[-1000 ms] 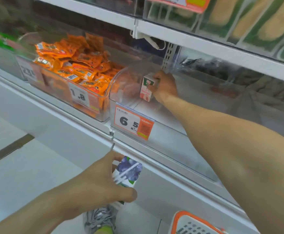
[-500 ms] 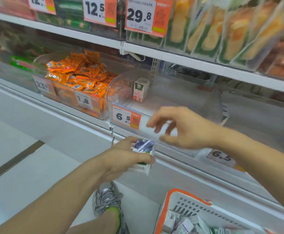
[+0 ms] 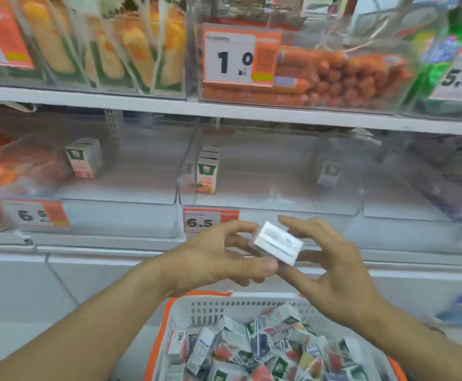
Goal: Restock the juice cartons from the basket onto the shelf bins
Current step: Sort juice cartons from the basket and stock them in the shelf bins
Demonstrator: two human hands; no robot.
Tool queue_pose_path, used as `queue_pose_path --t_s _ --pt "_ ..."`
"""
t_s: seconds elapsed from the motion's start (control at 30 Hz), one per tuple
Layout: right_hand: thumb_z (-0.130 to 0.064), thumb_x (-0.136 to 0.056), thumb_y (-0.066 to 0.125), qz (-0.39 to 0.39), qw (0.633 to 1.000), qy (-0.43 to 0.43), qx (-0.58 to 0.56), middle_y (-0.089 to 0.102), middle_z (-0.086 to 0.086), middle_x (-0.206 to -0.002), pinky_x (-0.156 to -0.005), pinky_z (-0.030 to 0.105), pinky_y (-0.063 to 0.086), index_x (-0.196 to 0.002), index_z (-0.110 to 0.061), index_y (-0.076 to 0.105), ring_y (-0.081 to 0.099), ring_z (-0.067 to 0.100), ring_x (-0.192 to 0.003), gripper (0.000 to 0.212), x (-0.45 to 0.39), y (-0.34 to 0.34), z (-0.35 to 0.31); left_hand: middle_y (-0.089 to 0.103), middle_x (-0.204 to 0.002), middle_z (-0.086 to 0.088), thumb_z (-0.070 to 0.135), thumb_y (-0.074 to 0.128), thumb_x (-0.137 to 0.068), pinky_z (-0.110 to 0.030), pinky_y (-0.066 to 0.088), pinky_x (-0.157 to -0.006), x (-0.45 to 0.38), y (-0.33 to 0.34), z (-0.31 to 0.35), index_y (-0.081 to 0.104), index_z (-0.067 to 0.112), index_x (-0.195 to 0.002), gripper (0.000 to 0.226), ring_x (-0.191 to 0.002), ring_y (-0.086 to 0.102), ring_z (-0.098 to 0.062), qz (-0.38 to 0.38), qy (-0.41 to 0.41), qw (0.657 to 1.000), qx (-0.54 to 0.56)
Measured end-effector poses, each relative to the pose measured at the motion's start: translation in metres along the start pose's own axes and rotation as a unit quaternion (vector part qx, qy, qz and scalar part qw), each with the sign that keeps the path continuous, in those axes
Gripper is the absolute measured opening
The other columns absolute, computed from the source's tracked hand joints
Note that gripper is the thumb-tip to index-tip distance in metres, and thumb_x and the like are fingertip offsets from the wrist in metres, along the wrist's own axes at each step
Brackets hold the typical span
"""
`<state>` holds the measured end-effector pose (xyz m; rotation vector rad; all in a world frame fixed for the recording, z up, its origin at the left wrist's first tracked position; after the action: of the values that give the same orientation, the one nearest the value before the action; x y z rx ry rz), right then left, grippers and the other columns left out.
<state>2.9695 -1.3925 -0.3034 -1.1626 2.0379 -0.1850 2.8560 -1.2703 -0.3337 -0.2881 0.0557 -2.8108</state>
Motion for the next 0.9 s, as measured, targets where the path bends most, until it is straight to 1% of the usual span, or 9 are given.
queue_pose_path --t_s 0.1,0.17,0.23,0.3,0.43,0.57,0.7,0.83,0.9 --pt "-0.017 -0.085 0.071 0.066 0.990 0.092 -0.087 0.066 -0.009 -0.111 -0.076 0.034 0.061 -0.119 -0.022 0.058 0.065 0.018 -0.109 0.036 0.018 -0.045 0.025 0.067 -0.120 0.005 0.045 0.086 -0.065 -0.046 0.052 -0.098 -0.033 0.033 0.007 0.049 0.031 -0.135 0.080 -0.102 0.070 -0.019 0.006 0.044 0.997 -0.059" --pt "-0.015 -0.086 0.067 0.119 0.976 0.120 -0.137 0.067 -0.003 -0.111 -0.076 0.038 0.061 -0.118 -0.018 0.057 0.067 0.023 -0.105 0.033 0.025 -0.079 0.038 0.065 -0.111 0.014 0.052 0.083 -0.067 -0.030 0.050 -0.095 -0.050 0.043 0.017 0.051 0.035 -0.128 0.072 -0.102 0.066 -0.006 0.069 0.114 0.981 -0.140" --pt "-0.016 -0.086 0.064 0.184 0.965 0.121 -0.145 0.066 0.001 -0.113 -0.077 0.038 0.061 -0.119 -0.017 0.055 0.069 0.026 -0.100 0.034 0.028 -0.119 0.051 0.058 -0.110 0.022 0.045 0.077 -0.077 -0.016 0.041 -0.094 -0.059 0.043 0.039 0.054 0.033 -0.122 0.053 -0.106 0.054 0.005 0.196 0.223 0.902 -0.315" --pt "-0.017 -0.087 0.065 0.249 0.954 0.114 -0.121 0.065 0.005 -0.117 -0.081 0.040 0.060 -0.119 -0.019 0.052 0.069 0.028 -0.099 0.034 0.024 -0.160 0.069 0.054 -0.111 0.015 0.033 0.077 -0.081 -0.019 0.036 -0.096 -0.070 0.043 0.054 0.058 0.022 -0.120 0.045 -0.109 0.049 -0.003 0.269 0.313 0.808 -0.420" --pt "-0.019 -0.090 0.072 0.315 0.939 0.128 0.056 0.068 0.006 -0.111 -0.086 0.028 0.053 -0.119 -0.024 0.051 0.067 0.013 -0.097 0.036 -0.006 -0.225 0.115 0.065 -0.108 0.002 0.036 0.079 -0.078 -0.037 0.041 -0.092 -0.110 0.033 0.039 0.062 0.016 -0.118 0.047 -0.106 0.057 -0.023 0.279 0.301 0.760 -0.504" --pt "-0.015 -0.086 0.076 0.189 0.936 0.251 0.161 0.069 0.002 -0.101 -0.077 0.027 0.053 -0.120 -0.015 0.056 0.067 0.008 -0.086 0.039 -0.069 -0.228 0.178 0.070 -0.083 0.010 0.046 0.067 -0.082 -0.033 0.034 -0.077 -0.121 0.036 0.026 0.068 0.021 -0.102 0.032 -0.080 0.066 -0.021 0.277 0.305 0.697 -0.587" --pt "-0.010 -0.079 0.080 0.049 0.929 0.311 0.196 0.071 0.014 -0.101 -0.086 0.043 0.058 -0.124 -0.007 0.059 0.067 0.022 -0.088 0.050 -0.119 -0.186 0.228 0.067 -0.072 0.013 0.046 0.060 -0.083 -0.031 0.035 -0.070 -0.122 0.036 0.026 0.070 0.022 -0.090 0.027 -0.069 0.065 -0.017 0.279 0.327 0.690 -0.582" --pt "-0.007 -0.082 0.073 -0.020 0.904 0.319 0.283 0.066 0.013 -0.122 -0.087 0.023 0.047 -0.126 -0.009 0.062 0.065 0.025 -0.108 0.045 -0.154 -0.155 0.245 0.067 -0.073 0.011 0.039 0.069 -0.079 -0.033 0.038 -0.073 -0.119 0.038 0.026 0.071 0.020 -0.089 0.021 -0.073 0.063 -0.016 0.288 0.341 0.687 -0.574" --pt "-0.004 -0.085 0.068 -0.009 0.889 0.331 0.317 0.060 0.013 -0.132 -0.092 0.024 0.047 -0.131 -0.005 0.057 0.060 0.029 -0.118 0.048 -0.157 -0.155 0.248 0.066 -0.073 0.010 0.036 0.071 -0.079 -0.034 0.038 -0.073 -0.118 0.038 0.026 0.071 0.020 -0.089 0.020 -0.074 0.062 -0.017 0.289 0.347 0.681 -0.576"
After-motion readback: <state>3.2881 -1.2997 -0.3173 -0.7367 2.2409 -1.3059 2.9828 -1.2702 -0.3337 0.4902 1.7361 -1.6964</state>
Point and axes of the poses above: each hand's wrist, its own x-axis away from the middle knuckle, its own y-axis out of the palm, z = x × y, the point moved 7 cm from there along -x, towards the middle knuckle
